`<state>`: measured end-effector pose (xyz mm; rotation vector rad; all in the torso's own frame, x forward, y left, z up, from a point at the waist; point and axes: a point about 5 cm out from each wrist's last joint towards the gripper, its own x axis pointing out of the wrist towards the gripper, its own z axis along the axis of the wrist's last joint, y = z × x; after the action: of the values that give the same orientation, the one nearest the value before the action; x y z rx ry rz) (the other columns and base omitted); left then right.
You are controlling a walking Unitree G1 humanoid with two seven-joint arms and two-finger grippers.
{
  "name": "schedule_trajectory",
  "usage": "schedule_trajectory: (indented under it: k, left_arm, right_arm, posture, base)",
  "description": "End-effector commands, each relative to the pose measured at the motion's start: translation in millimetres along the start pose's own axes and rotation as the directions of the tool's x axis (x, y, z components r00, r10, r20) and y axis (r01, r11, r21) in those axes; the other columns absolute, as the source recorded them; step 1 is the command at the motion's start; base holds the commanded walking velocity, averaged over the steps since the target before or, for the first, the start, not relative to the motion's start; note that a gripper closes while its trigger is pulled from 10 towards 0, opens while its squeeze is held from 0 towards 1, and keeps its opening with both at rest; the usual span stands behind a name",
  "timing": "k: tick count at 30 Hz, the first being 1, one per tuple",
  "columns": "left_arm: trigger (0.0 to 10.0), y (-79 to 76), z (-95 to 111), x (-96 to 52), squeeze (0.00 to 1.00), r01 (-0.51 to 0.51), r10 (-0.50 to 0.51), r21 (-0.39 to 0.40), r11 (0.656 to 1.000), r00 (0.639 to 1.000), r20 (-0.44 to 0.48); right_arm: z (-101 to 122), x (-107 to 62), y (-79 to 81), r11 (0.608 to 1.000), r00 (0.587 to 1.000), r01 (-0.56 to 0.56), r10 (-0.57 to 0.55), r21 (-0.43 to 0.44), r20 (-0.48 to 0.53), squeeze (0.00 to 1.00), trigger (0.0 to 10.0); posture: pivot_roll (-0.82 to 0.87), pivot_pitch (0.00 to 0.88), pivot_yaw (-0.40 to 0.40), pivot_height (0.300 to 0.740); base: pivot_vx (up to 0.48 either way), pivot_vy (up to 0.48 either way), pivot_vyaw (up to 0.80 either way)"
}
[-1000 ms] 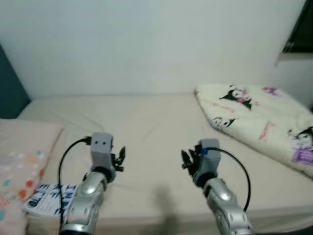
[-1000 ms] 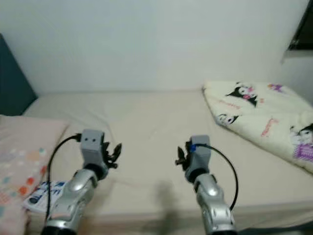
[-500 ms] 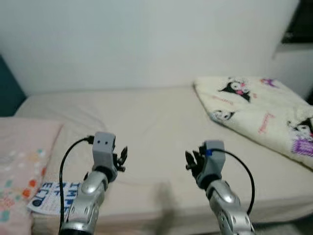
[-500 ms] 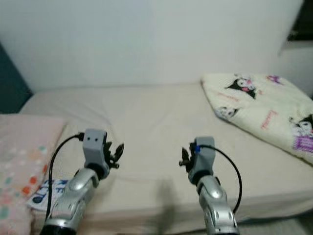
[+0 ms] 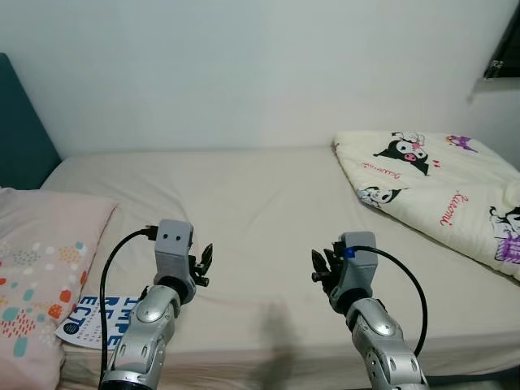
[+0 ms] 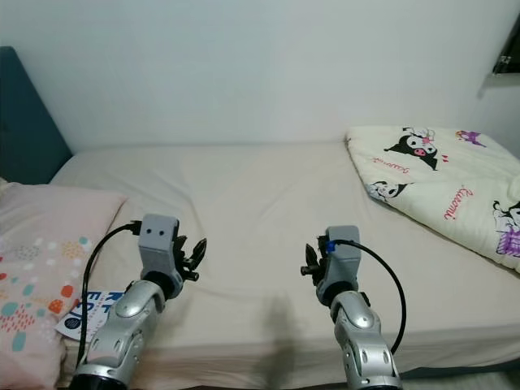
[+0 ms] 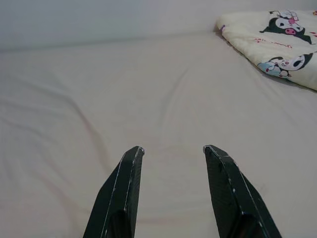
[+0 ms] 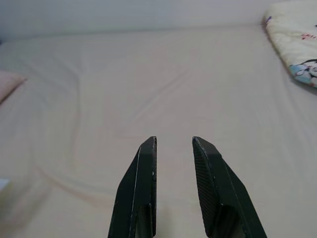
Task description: Clean up the room
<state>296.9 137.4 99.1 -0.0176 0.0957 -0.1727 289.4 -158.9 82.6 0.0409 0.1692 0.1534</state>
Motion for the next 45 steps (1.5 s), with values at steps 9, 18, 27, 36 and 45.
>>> schedule_trajectory:
  k: [9,18,27,36,45]
  left_arm:
    - [10.0,2.9,-4.1,-2.5,0.0,-0.015,0.015,0.001,1.0,1.0,-0.017]
    - [10.0,4.1,-4.9,-2.4,0.0,-0.023,0.023,-0.002,1.0,0.999,-0.026]
    - [10.0,7.1,-7.2,-2.2,0.0,-0.045,0.044,-0.02,0.999,0.998,-0.046]
    - [10.0,8.6,-8.6,-2.1,0.0,-0.041,0.039,-0.023,0.999,0.997,-0.062]
    - [10.0,8.0,-6.9,-1.4,0.0,-0.044,0.044,-0.004,0.999,0.998,-0.054]
  right_arm:
    - [0.1,0.3,2.3,1.0,1.0,-0.004,0.004,0.008,0.002,0.0,10.0]
    - [-0.8,-0.2,3.4,1.0,1.0,-0.011,0.011,0.01,-0.003,0.0,10.0]
    - [-1.5,-0.3,5.2,1.0,1.0,-0.023,0.023,0.005,-0.009,0.0,10.0]
    - [-1.6,-0.2,5.3,1.0,1.0,-0.023,0.024,0.008,-0.008,0.0,10.0]
    - [-1.5,-0.5,5.5,1.0,1.0,-0.025,0.025,0.014,-0.005,0.0,10.0]
  posture:
    - [-0.02,0.026,-0.004,0.74]
    - [-0.01,0.027,-0.006,0.74]
    - [-0.02,0.018,-0.008,0.74]
    - [-0.02,0.011,-0.005,0.74]
    - [-0.02,0.008,0.0,0.74]
  base:
    - [0.0,-0.398,0.09]
    - [0.0,-0.396,0.0]
    - [0.0,0.0,0.0]
    - [0.0,0.366,0.0]
    - [0.0,0.053,0.0]
